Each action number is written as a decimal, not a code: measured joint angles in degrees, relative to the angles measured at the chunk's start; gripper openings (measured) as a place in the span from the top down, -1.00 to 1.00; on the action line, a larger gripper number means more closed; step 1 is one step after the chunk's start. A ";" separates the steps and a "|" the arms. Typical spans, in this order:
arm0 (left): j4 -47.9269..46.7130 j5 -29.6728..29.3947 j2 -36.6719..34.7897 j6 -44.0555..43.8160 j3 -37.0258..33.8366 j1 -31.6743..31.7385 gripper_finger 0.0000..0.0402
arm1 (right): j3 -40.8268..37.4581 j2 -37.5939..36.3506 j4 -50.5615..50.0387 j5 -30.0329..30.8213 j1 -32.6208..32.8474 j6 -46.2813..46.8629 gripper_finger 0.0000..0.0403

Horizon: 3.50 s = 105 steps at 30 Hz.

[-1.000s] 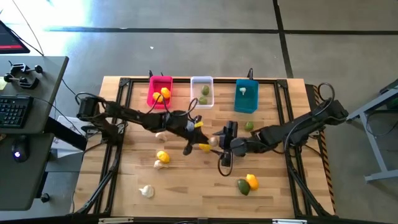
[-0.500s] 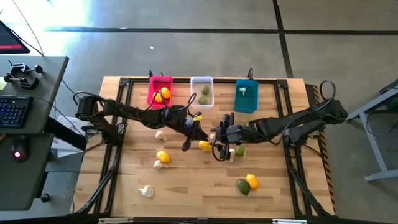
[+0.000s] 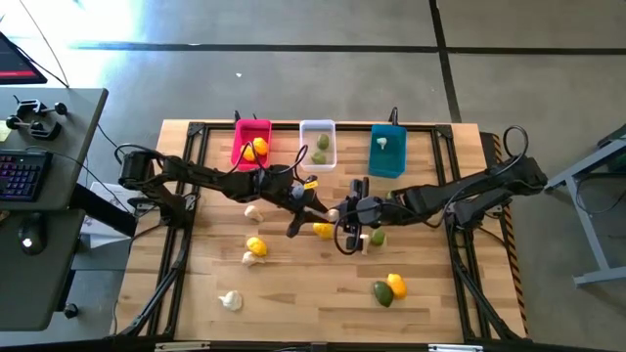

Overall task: Sort produce into baskets
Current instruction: Put the white garlic into the blue bin, then put the lime into the transparent bin

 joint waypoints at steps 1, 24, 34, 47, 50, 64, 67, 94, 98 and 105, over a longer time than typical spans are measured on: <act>0.00 -0.02 0.00 -0.13 0.00 0.08 0.40 | 0.00 -0.12 0.23 0.02 0.00 0.01 0.44; 25.07 -2.94 -0.26 -0.51 -14.24 4.61 0.08 | -0.02 -10.27 -10.03 10.16 -16.91 0.92 0.44; 28.54 -3.32 -2.23 -0.41 -16.85 4.66 0.08 | -0.37 -10.21 -11.78 12.38 -32.54 0.93 0.44; 30.15 -3.31 -3.43 0.50 -16.83 4.66 0.08 | -0.37 -5.17 -11.72 9.22 -50.33 1.07 0.44; 30.14 -3.30 -3.43 0.50 -16.83 4.66 0.08 | -0.37 -2.38 -11.73 5.64 -52.76 1.76 0.44; 30.01 -3.25 -3.39 0.98 -16.83 4.66 0.08 | -0.39 5.92 -16.35 -0.56 -57.51 5.80 0.44; 29.95 -3.23 -3.39 0.48 -16.83 4.66 0.08 | -0.39 7.44 -17.50 -0.59 -57.77 5.99 0.44; 29.42 -2.63 -3.37 -0.49 -16.81 4.66 0.08 | -0.39 17.20 -17.82 3.36 -57.64 4.51 0.00; 29.20 -2.61 -3.37 -0.47 -16.81 4.66 0.08 | -0.39 16.32 -17.80 3.37 -57.48 4.50 -0.13; 28.59 -2.55 -3.37 -0.44 -16.81 4.66 0.08 | -0.39 13.59 -17.56 3.69 -54.14 1.82 -0.15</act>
